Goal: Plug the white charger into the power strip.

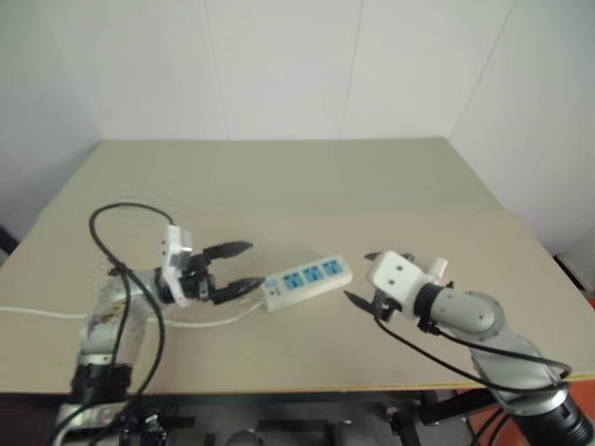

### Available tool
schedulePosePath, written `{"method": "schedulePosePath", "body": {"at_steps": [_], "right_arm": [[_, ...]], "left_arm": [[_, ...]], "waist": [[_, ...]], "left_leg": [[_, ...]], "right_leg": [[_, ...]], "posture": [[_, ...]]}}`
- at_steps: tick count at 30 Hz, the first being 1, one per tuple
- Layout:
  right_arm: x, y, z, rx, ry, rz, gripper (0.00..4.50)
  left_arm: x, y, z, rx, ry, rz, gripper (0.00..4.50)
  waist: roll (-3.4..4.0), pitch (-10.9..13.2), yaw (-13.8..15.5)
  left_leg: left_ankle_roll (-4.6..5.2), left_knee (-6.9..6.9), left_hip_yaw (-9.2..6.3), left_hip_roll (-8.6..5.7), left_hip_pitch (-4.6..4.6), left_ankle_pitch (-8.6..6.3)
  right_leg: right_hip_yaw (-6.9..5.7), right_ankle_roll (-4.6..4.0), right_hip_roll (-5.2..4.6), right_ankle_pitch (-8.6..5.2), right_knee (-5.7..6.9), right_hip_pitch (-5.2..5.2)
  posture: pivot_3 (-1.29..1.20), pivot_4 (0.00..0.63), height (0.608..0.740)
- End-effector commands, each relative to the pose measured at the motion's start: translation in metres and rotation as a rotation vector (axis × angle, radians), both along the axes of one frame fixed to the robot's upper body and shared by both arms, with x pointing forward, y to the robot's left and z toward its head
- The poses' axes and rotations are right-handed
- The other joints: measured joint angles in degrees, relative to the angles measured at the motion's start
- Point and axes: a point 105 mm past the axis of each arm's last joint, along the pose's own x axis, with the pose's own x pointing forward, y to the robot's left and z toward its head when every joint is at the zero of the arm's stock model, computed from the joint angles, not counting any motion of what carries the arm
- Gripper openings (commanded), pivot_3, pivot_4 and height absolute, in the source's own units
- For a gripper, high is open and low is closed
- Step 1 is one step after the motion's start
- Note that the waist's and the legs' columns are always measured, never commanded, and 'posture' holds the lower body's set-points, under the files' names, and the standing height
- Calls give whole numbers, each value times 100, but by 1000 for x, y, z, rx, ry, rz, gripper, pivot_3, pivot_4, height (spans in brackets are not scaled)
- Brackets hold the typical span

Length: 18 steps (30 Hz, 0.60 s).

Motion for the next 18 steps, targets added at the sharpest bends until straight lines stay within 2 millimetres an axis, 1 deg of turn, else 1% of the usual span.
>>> {"method": "schedulePosePath", "body": {"at_steps": [1, 4, 7, 9, 11, 18], "right_arm": [[1, 3, 15, 9, -67, 13, 4500], [-2, 3, 14, 1, -67, 13, 4500], [-4, -2, 13, -3, -68, -15, 4500], [-6, -5, 13, -1, -69, -33, 4500], [-7, -7, 11, -4, -69, -47, 4500], [-10, -11, 10, -2, -75, -81, 4500]], "left_arm": [[13, 1, -1, -32, -70, 4, 4466], [25, -4, -11, -44, -65, 5, 4466], [30, -7, -27, 35, -73, -13, 4466], [28, -11, -37, 95, -75, -57, 4466], [26, -14, -44, 120, -77, -79, 4466], [26, -14, -66, 135, -46, -40, 4466]], "waist": [[0, 0, -13], [0, 0, -10], [0, 0, -11], [-1, 0, -12], [-1, 0, -23], [-1, 0, -38]], "left_leg": [[0, -1, 0, 0, 0, 0], [0, 0, -2, -1, -2, 0], [1, 0, -2, -3, -4, 0], [1, -1, -2, -2, -5, 0], [1, 0, -2, -2, -8, 0], [1, 1, -4, -1, -3, 0]], "right_leg": [[0, 0, 1, 0, 0, -2], [-1, 0, 1, 0, 0, -1], [-1, 1, 0, 0, -3, -1], [-1, 1, 1, 0, -4, -1], [-1, 1, 1, 0, -4, -3], [0, 1, 2, 0, 2, -1]], "posture": [[0, 150, 740], [0, 150, 740], [0, 150, 740], [0, 150, 740], [0, 150, 740], [0, 150, 740]]}}
